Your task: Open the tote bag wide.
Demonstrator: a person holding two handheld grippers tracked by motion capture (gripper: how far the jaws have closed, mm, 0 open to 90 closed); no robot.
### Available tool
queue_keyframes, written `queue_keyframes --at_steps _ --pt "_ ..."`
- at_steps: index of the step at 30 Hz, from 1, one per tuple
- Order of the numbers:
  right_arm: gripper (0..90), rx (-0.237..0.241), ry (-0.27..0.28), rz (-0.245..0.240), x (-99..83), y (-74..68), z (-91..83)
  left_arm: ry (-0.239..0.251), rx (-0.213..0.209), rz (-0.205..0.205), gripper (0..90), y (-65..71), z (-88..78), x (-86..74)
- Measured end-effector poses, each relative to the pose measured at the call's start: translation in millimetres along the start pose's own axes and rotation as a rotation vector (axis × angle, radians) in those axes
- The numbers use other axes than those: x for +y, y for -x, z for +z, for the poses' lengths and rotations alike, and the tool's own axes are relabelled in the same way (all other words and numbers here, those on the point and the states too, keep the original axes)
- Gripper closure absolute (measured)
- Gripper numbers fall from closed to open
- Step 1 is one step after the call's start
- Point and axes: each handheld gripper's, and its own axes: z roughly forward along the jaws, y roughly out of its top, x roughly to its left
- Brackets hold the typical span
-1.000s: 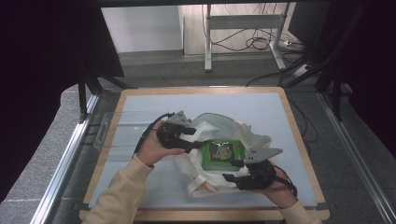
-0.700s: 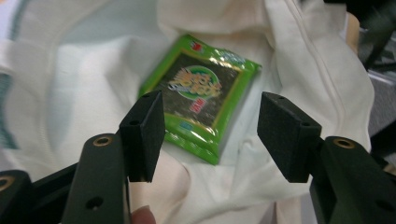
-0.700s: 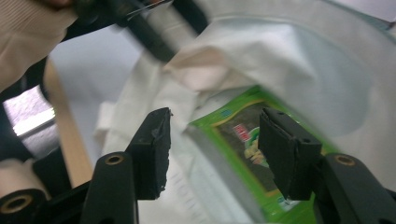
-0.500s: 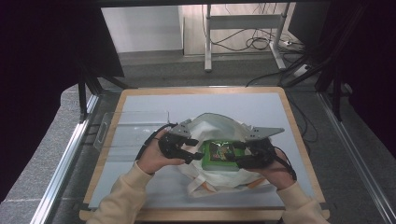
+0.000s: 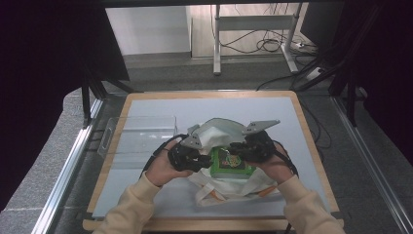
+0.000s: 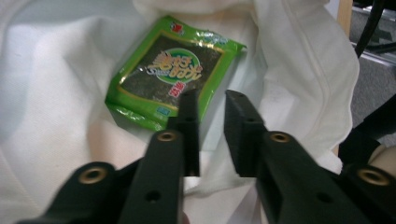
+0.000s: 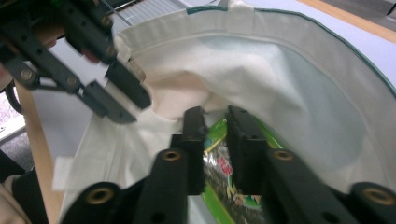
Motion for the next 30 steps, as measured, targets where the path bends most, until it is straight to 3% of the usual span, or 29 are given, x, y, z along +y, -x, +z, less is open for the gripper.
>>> queue_keyframes --at_steps 4,8,12,22,30 --pt "85.9 0.001 -0.022 0.007 9.6 4.7 18.4 -0.047 -0.017 0.016 88.1 2.2 0.9 -2.2" --pt "88.1 -0.001 -0.048 0.024 15.1 11.7 38.8 -0.07 -0.029 0.005 90.0 2.5 1.3 -5.2" --pt "88.2 0.015 -0.069 0.037 17.6 18.7 56.8 -0.066 -0.054 -0.012 90.0 1.5 2.0 -9.1" --pt "88.2 0.05 -0.181 -0.014 9.7 17.3 97.8 -0.07 -0.058 -0.027 90.0 2.5 3.4 -13.1" --pt "88.3 0.024 -0.188 -0.026 8.3 29.5 115.8 -0.083 -0.063 -0.028 90.0 1.5 6.2 -16.0"
